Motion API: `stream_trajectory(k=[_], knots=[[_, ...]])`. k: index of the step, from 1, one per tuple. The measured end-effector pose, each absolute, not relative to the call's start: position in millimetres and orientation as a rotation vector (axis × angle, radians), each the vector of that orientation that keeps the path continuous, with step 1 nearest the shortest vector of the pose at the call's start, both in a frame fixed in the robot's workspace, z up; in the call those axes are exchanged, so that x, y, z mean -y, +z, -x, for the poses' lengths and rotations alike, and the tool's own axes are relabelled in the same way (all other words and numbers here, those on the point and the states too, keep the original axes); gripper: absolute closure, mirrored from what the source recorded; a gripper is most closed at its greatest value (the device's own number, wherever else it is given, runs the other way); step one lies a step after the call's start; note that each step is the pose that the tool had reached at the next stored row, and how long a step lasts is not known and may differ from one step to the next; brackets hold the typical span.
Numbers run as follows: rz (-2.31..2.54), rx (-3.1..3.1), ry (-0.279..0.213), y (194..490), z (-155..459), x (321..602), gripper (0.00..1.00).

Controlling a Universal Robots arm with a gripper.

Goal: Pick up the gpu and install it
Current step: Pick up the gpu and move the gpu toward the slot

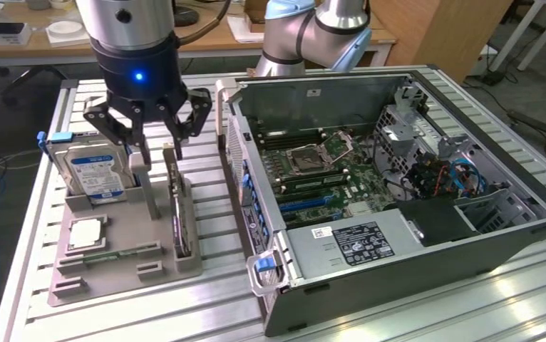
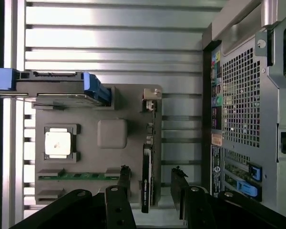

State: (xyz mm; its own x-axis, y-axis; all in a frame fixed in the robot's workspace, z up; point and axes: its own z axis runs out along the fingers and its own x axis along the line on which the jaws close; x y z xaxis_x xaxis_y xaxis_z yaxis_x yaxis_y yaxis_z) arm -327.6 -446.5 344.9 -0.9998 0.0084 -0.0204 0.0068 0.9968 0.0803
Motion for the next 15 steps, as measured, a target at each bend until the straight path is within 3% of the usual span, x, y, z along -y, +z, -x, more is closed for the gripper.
stream_trajectory(k=[10,15], knots=[[0.015,-3.124,0.066,336,327,447,0.53],[0.024,-3.124,0.062,330,327,447,0.53]])
